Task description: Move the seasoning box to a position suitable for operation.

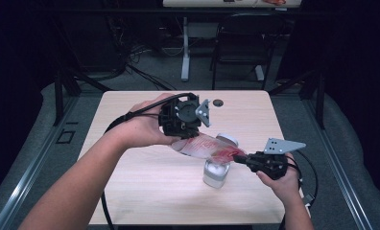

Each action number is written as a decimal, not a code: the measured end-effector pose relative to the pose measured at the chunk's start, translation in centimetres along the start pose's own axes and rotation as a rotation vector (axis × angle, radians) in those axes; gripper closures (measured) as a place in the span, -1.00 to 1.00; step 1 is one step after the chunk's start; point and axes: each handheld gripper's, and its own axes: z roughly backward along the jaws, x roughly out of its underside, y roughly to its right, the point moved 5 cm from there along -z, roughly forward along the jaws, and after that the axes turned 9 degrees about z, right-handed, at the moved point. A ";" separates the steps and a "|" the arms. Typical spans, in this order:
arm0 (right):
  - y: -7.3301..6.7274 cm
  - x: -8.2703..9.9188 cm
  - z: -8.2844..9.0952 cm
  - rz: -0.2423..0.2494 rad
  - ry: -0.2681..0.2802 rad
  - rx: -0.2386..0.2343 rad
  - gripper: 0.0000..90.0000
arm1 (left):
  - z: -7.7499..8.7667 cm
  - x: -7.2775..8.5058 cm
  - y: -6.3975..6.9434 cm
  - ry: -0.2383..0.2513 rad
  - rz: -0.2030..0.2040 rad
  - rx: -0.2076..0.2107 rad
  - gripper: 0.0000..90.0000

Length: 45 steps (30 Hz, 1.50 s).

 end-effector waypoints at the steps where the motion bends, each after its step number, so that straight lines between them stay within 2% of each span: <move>1: 0.0 0.0 0.2 0.000 -0.001 0.006 0.98 | 0.0 -0.1 0.0 0.000 -0.001 0.004 0.91; 11: 0.0 0.2 0.5 -0.011 0.006 0.011 0.98 | 0.1 -0.5 0.1 -0.002 -0.014 -0.001 0.91; 26: 0.1 0.0 0.1 -0.006 0.012 0.038 0.98 | 0.2 -0.2 0.0 0.002 -0.004 -0.004 0.91; 37: -0.1 -0.1 0.2 -0.002 0.009 0.008 0.98 | 0.3 -0.1 0.0 0.007 -0.004 0.003 0.91; 45: -0.1 -0.1 0.5 0.007 0.000 0.005 0.99 | 0.2 0.0 0.0 0.015 -0.001 0.009 0.91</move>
